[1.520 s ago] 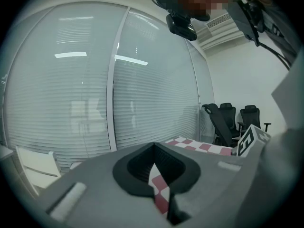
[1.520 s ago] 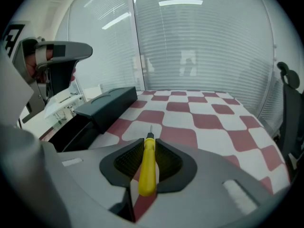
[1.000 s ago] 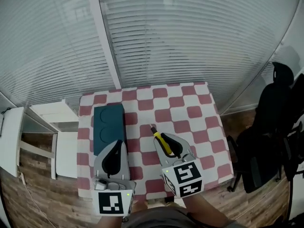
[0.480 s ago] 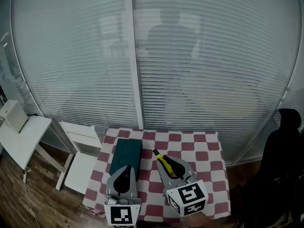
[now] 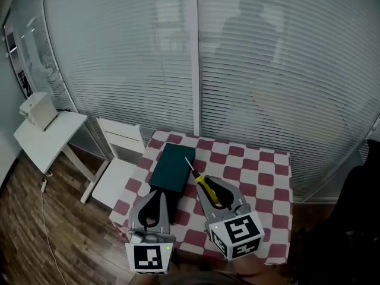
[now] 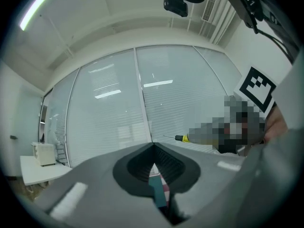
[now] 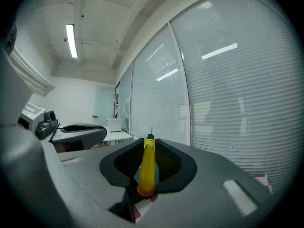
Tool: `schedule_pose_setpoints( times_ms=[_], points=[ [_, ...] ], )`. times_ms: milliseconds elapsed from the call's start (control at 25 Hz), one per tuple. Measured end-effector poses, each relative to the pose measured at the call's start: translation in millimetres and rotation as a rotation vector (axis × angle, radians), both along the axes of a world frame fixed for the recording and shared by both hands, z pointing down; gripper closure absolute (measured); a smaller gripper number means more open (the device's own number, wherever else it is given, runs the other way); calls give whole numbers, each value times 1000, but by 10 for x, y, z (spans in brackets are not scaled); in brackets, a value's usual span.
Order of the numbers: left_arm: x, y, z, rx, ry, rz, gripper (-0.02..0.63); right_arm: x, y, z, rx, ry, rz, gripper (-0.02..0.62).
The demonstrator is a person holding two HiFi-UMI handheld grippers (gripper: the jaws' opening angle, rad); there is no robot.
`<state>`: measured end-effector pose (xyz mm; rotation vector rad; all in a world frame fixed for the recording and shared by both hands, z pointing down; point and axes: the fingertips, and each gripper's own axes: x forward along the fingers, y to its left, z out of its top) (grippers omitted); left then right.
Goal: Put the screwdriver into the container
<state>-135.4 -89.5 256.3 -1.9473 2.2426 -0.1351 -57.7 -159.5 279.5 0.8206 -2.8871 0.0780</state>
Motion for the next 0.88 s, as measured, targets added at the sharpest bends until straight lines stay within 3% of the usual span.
schedule_pose_setpoints(
  times_ms=[320,880],
  points=[
    [-231,270,37,-26,-5,-37,606,-264,211,143,-35,6,-34,499],
    [-922,510,317,-96,72,73,606,-811,527,677,-127,95,83,499]
  ],
)
